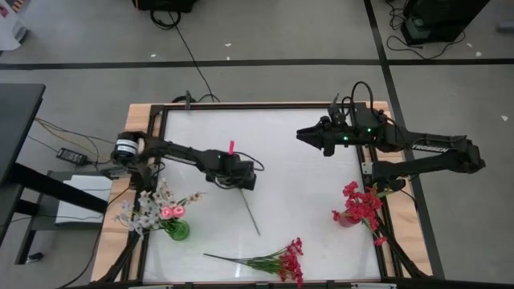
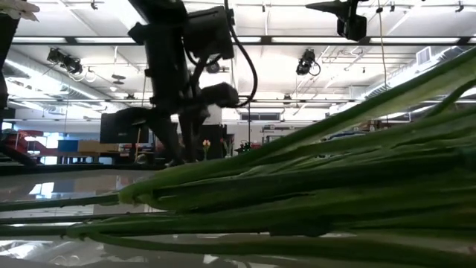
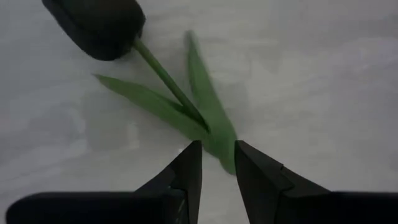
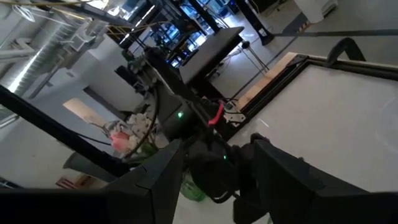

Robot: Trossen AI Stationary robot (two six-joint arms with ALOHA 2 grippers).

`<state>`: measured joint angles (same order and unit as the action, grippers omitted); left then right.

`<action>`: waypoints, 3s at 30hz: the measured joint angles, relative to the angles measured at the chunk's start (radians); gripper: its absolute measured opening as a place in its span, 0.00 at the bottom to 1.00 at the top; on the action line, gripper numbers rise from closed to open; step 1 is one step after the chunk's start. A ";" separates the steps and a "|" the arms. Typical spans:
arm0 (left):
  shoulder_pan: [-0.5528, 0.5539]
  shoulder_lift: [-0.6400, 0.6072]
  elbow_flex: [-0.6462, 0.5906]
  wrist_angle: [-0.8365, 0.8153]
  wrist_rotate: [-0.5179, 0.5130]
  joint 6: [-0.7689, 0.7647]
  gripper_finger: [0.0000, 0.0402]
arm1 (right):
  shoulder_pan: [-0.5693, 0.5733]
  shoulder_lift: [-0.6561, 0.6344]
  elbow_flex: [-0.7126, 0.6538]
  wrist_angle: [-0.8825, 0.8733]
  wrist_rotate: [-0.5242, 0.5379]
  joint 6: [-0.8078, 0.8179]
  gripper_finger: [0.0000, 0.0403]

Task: Sort flowers into vase by color
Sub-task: Put the black flower into the red vase

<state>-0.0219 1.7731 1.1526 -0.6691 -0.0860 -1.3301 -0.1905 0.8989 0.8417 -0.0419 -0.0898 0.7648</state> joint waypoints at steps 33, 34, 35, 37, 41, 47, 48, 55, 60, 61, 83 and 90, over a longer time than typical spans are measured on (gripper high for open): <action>-0.067 0.133 0.005 0.152 -0.030 -0.234 0.24 | -0.011 0.000 0.000 -0.021 -0.062 0.003 0.51; -0.068 0.136 0.005 0.150 -0.030 -0.230 0.22 | -0.012 0.000 0.000 -0.021 -0.064 0.003 0.51; -0.068 0.137 0.005 0.147 -0.031 -0.229 0.21 | -0.013 0.000 0.000 -0.021 -0.066 0.003 0.51; -0.072 0.139 0.005 0.136 -0.035 -0.228 0.16 | -0.016 0.000 0.000 -0.022 -0.069 0.003 0.51; -0.079 0.140 0.005 0.128 -0.059 -0.212 0.04 | -0.023 0.000 0.000 -0.022 -0.069 0.002 0.51; -0.077 0.115 0.002 0.125 -0.054 -0.141 0.01 | -0.031 0.000 0.000 -0.021 -0.069 0.000 0.51; -0.076 0.102 0.001 0.126 -0.059 -0.126 0.01 | -0.031 0.000 0.000 -0.021 -0.069 0.000 0.51; -0.066 -0.015 -0.002 0.123 -0.174 0.025 0.01 | -0.031 0.001 0.000 -0.020 -0.059 -0.019 0.51; -0.060 -0.095 -0.004 0.205 -0.236 0.180 0.01 | -0.029 0.020 0.000 -0.016 -0.053 -0.024 0.51; -0.056 -0.114 -0.003 0.233 -0.244 0.208 0.01 | -0.027 0.025 0.000 -0.016 -0.049 -0.024 0.51; 0.031 -0.307 0.000 0.881 -0.024 0.932 0.01 | 0.129 0.165 0.000 0.266 0.095 -0.095 0.51; 0.031 -0.306 0.000 0.879 -0.005 0.933 0.01 | 0.137 0.183 0.000 0.289 0.124 -0.156 0.51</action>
<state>0.0093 1.4666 1.1522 0.2096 -0.0914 -0.3969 -0.0532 1.0818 0.8413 0.2469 0.0338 0.6091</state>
